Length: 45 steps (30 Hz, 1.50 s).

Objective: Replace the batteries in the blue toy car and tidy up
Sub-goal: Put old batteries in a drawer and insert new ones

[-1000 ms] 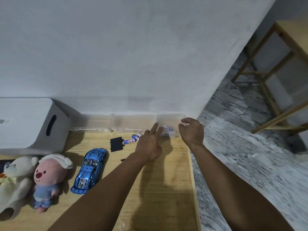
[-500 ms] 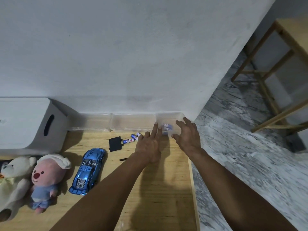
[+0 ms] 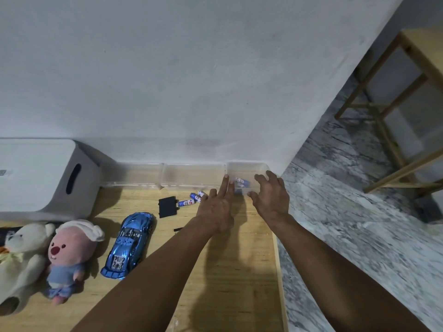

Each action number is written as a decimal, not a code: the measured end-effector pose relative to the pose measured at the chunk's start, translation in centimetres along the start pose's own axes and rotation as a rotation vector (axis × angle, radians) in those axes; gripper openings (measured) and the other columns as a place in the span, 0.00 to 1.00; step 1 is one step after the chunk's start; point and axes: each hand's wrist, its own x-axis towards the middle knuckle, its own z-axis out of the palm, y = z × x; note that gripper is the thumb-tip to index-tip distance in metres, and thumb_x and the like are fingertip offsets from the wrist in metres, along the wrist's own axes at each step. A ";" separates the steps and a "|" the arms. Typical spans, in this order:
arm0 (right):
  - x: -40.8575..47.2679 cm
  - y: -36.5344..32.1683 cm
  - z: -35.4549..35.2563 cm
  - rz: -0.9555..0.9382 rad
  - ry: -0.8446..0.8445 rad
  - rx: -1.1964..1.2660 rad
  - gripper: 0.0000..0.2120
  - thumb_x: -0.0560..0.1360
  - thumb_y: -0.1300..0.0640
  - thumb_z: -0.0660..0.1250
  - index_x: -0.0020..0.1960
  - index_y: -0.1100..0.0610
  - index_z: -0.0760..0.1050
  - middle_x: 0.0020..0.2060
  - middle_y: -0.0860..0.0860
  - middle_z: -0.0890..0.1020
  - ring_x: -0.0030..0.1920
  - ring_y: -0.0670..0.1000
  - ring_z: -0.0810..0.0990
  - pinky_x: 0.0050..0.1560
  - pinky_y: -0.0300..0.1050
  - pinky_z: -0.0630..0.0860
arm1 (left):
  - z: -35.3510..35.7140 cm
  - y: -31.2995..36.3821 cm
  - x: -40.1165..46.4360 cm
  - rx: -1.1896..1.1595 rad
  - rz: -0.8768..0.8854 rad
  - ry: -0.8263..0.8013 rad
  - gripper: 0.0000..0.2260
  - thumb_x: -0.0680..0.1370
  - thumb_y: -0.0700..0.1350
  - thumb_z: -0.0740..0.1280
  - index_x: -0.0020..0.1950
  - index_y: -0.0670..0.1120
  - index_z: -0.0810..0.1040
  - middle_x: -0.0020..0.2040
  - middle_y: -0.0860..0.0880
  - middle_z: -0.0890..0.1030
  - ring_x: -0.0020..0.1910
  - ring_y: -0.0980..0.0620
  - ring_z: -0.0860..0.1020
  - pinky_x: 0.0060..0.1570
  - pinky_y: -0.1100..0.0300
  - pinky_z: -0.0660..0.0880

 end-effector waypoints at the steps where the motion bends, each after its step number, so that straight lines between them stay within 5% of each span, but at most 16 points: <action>1: 0.0 0.0 0.0 -0.006 0.010 -0.014 0.25 0.74 0.50 0.71 0.69 0.52 0.71 0.69 0.53 0.70 0.67 0.57 0.67 0.52 0.52 0.76 | 0.0 -0.1 0.0 -0.006 0.000 -0.003 0.45 0.76 0.47 0.69 0.79 0.45 0.38 0.79 0.47 0.33 0.71 0.41 0.62 0.67 0.46 0.64; 6: -0.1 -0.1 0.6 -0.034 0.066 -0.081 0.24 0.71 0.49 0.74 0.64 0.54 0.75 0.66 0.56 0.73 0.62 0.59 0.72 0.50 0.51 0.76 | -0.2 -0.3 0.0 -0.027 0.008 -0.007 0.46 0.76 0.47 0.69 0.79 0.46 0.36 0.78 0.49 0.31 0.71 0.42 0.61 0.60 0.49 0.71; 13: 0.9 0.2 1.3 -0.180 0.149 -0.168 0.24 0.54 0.52 0.84 0.44 0.61 0.82 0.53 0.55 0.83 0.53 0.59 0.81 0.44 0.51 0.80 | -0.3 -0.4 0.1 -0.054 0.029 -0.019 0.46 0.76 0.48 0.69 0.79 0.47 0.35 0.78 0.50 0.30 0.67 0.42 0.67 0.54 0.51 0.74; 21: 0.7 0.4 1.4 -0.202 0.170 -0.180 0.24 0.55 0.52 0.83 0.46 0.60 0.81 0.53 0.55 0.83 0.51 0.58 0.81 0.39 0.49 0.80 | -0.1 -0.9 -0.1 -0.118 0.059 -0.034 0.47 0.76 0.47 0.69 0.78 0.49 0.33 0.78 0.51 0.30 0.68 0.40 0.68 0.54 0.50 0.77; 24: 0.5 -0.2 1.6 -0.172 0.147 -0.153 0.26 0.54 0.55 0.84 0.49 0.60 0.81 0.54 0.56 0.82 0.53 0.59 0.80 0.45 0.53 0.78 | -0.3 -1.4 -0.6 -0.148 0.084 0.046 0.43 0.76 0.42 0.67 0.80 0.49 0.40 0.80 0.50 0.38 0.68 0.44 0.68 0.51 0.53 0.76; 28: 0.3 -1.7 2.2 -0.246 0.199 -0.121 0.21 0.57 0.63 0.79 0.49 0.58 0.80 0.49 0.55 0.80 0.48 0.59 0.78 0.44 0.51 0.75 | 0.0 -3.1 -2.0 -0.320 0.083 0.314 0.28 0.74 0.36 0.63 0.74 0.44 0.67 0.76 0.46 0.66 0.68 0.44 0.71 0.56 0.54 0.75; 31: -0.5 -3.6 2.9 -0.349 0.161 -0.013 0.14 0.60 0.66 0.75 0.45 0.58 0.80 0.42 0.55 0.80 0.43 0.59 0.78 0.39 0.51 0.77 | 0.6 -5.2 -3.3 -0.351 -0.005 0.473 0.14 0.73 0.35 0.64 0.57 0.42 0.82 0.58 0.46 0.80 0.55 0.45 0.78 0.47 0.57 0.76; 35: -1.8 -6.5 4.2 -0.418 0.025 0.131 0.04 0.68 0.65 0.70 0.41 0.58 0.80 0.36 0.56 0.80 0.36 0.61 0.80 0.32 0.50 0.76 | 1.3 -8.4 -5.6 -0.348 -0.190 0.543 0.08 0.69 0.33 0.68 0.46 0.39 0.83 0.43 0.42 0.82 0.45 0.41 0.80 0.40 0.53 0.77; 41: -2.7 -9.7 5.8 -0.431 -0.051 -0.011 0.11 0.76 0.63 0.62 0.54 0.57 0.79 0.45 0.56 0.83 0.47 0.60 0.81 0.40 0.47 0.71 | 2.5 -12.2 -10.1 -0.211 -0.582 0.370 0.19 0.77 0.46 0.65 0.67 0.44 0.72 0.66 0.44 0.73 0.65 0.44 0.69 0.62 0.49 0.69; 45: -2.5 -10.8 6.4 -0.414 -0.084 -0.143 0.16 0.77 0.67 0.58 0.60 0.57 0.76 0.51 0.55 0.83 0.51 0.57 0.80 0.42 0.44 0.67 | 4.6 -14.5 -12.0 -0.216 -0.739 0.287 0.28 0.73 0.50 0.71 0.69 0.46 0.66 0.67 0.44 0.69 0.65 0.42 0.69 0.64 0.47 0.70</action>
